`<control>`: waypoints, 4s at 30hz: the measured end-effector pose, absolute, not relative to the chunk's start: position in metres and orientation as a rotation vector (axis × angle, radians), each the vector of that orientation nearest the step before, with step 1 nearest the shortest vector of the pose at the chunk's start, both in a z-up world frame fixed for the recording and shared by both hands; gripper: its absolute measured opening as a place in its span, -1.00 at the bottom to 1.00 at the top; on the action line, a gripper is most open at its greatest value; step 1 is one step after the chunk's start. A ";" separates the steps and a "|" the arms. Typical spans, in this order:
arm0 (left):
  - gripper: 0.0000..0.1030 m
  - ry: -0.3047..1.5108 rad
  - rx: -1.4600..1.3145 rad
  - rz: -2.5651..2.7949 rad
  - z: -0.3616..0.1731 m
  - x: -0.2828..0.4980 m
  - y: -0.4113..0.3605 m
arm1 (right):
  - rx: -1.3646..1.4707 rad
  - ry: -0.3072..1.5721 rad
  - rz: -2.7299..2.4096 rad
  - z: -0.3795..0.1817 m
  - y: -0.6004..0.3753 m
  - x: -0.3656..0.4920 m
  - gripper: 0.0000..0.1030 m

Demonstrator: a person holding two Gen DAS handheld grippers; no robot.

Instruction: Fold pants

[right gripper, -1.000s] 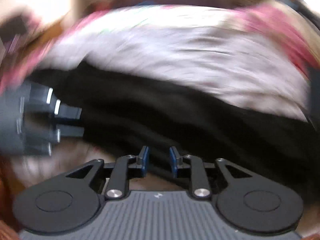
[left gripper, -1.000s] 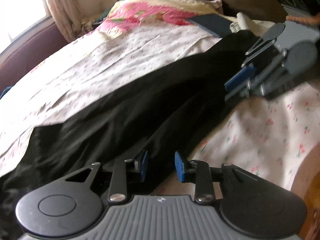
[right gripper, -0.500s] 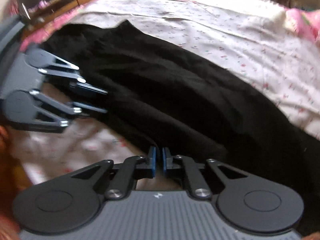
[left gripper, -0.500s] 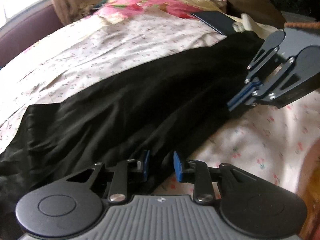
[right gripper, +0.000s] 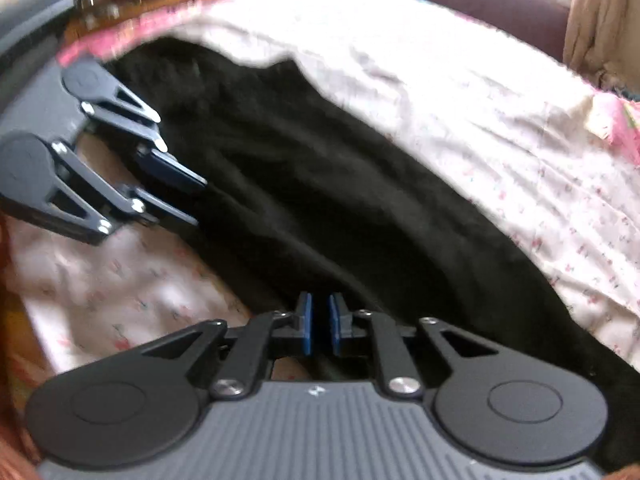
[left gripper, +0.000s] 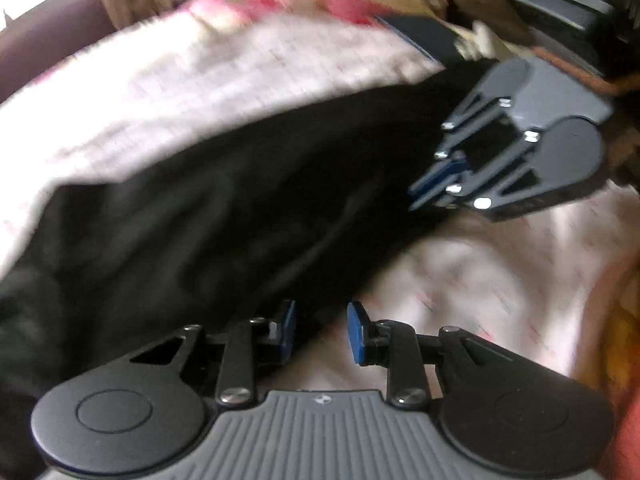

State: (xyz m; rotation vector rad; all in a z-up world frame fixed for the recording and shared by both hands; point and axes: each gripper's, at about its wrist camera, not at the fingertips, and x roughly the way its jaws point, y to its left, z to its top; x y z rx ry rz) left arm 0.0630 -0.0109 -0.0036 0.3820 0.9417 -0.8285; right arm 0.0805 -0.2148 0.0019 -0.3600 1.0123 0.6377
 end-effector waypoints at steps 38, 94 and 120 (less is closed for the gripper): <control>-0.19 0.799 0.466 -0.887 0.024 0.071 -0.026 | -0.528 1.068 0.717 0.000 -0.223 0.095 -0.71; 0.16 0.777 0.289 -0.675 0.012 0.112 0.010 | -0.114 1.084 0.632 0.032 -0.245 0.125 -0.55; 0.25 0.656 -0.114 -0.300 -0.040 0.143 0.119 | 0.322 1.211 1.177 -0.055 -0.066 0.335 -0.07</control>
